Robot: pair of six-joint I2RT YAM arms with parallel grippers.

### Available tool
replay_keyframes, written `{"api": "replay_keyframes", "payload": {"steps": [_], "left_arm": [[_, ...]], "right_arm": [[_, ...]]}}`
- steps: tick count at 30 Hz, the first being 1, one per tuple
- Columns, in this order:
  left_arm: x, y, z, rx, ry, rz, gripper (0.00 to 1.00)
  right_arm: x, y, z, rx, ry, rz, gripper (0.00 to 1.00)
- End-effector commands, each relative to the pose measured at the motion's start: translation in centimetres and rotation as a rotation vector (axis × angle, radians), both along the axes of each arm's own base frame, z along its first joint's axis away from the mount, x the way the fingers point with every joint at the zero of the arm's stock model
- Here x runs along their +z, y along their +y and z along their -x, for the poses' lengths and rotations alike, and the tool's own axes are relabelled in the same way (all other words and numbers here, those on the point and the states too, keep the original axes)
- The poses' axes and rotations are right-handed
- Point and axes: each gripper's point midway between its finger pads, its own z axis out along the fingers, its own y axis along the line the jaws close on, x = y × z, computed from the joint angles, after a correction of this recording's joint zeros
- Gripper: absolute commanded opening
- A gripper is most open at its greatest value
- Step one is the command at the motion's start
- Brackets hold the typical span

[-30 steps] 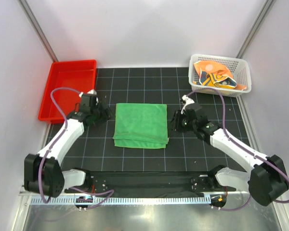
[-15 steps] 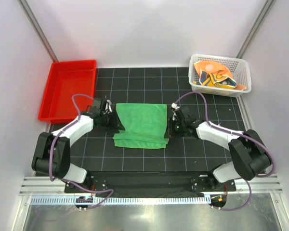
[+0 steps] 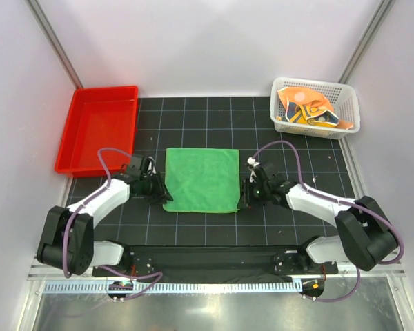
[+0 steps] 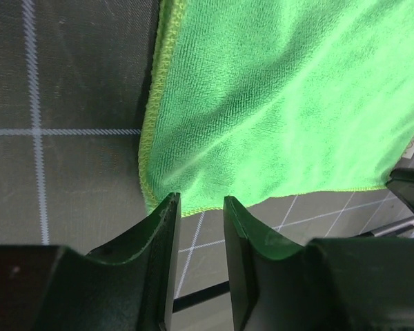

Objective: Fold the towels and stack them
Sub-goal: Fold the towel

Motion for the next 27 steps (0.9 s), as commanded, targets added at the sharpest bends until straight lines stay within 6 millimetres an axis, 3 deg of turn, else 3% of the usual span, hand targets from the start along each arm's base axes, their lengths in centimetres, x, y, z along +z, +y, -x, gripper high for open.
{"api": "replay_keyframes", "payload": {"steps": [1, 3, 4, 6, 7, 8, 10, 11, 12, 13, 16, 17, 18, 20, 21, 22, 23, 24, 25, 27], "left_arm": [[1.9, 0.4, -1.1, 0.041, -0.067, -0.022, 0.36], [3.0, 1.4, -2.2, 0.067, -0.109, -0.075, 0.45], [5.0, 1.3, -3.9, 0.074, -0.173, -0.082, 0.47], [6.8, 2.1, -6.1, 0.078, -0.254, -0.14, 0.55], [8.2, 2.0, -8.0, 0.075, -0.295, -0.15, 0.57], [9.2, 2.1, -9.3, 0.067, -0.328, -0.153, 0.58], [10.4, 1.6, -12.1, 0.007, -0.364, -0.158, 0.58], [10.5, 1.6, -13.1, -0.01, -0.372, -0.156, 0.57], [10.7, 1.6, -13.8, -0.035, -0.375, -0.157, 0.57], [11.0, 1.4, -14.5, -0.09, -0.395, -0.159, 0.57], [11.0, 1.1, -17.1, -0.171, -0.41, -0.138, 0.57], [10.9, 1.1, -18.2, -0.224, -0.429, -0.142, 0.57], [10.6, 1.3, -18.7, -0.244, -0.429, -0.121, 0.58], [10.6, 0.6, -19.4, -0.322, -0.44, -0.068, 0.59], [9.9, 0.4, -20.4, -0.35, -0.434, -0.058, 0.59], [9.8, 0.3, -20.6, -0.375, -0.425, -0.042, 0.59], [9.0, 0.5, -21.0, -0.408, -0.419, -0.056, 0.59], [8.5, 0.4, -22.0, -0.422, -0.412, -0.059, 0.59], [7.7, 0.4, -22.0, -0.438, -0.384, -0.053, 0.58], [6.8, 0.5, -22.7, -0.474, -0.376, -0.066, 0.58]], "right_arm": [[1.9, 0.6, -0.6, -0.005, -0.045, -0.036, 0.33], [2.9, 0.5, -1.2, -0.012, -0.076, -0.024, 0.34], [4.4, 0.8, -2.4, -0.015, -0.118, -0.027, 0.36], [5.3, 0.3, -4.1, -0.037, -0.16, 0.024, 0.37], [7.3, 0.4, -6.2, -0.041, -0.219, 0.015, 0.38], [7.0, 0.4, -6.9, -0.03, -0.205, 0.037, 0.38], [9.4, 1.0, -9.6, 0.015, -0.28, 0.025, 0.41], [9.0, 1.2, -10.4, 0.041, -0.264, 0.019, 0.42], [10.6, 1.6, -11.7, 0.061, -0.303, 0.008, 0.43], [10.8, 1.5, -12.5, 0.105, -0.327, 0.028, 0.45], [11.3, 0.5, -15.4, 0.111, -0.321, -0.017, 0.51], [11.4, -0.9, -16.7, 0.09, -0.321, -0.034, 0.52], [12.4, -0.6, -17.6, 0.114, -0.332, -0.086, 0.55], [10.7, -1.1, -18.7, 0.125, -0.278, -0.074, 0.58], [11.6, -1.4, -20.1, 0.142, -0.312, -0.061, 0.59], [9.8, -1.4, -20.7, 0.164, -0.272, -0.042, 0.59], [9.1, -1.5, -20.6, 0.191, -0.246, -0.023, 0.59], [9.8, -1.3, -21.8, 0.205, -0.271, -0.021, 0.58], [8.0, -1.2, -22.2, 0.225, -0.231, -0.016, 0.57], [7.8, -1.0, -23.3, 0.256, -0.229, 0.0, 0.56]]}}
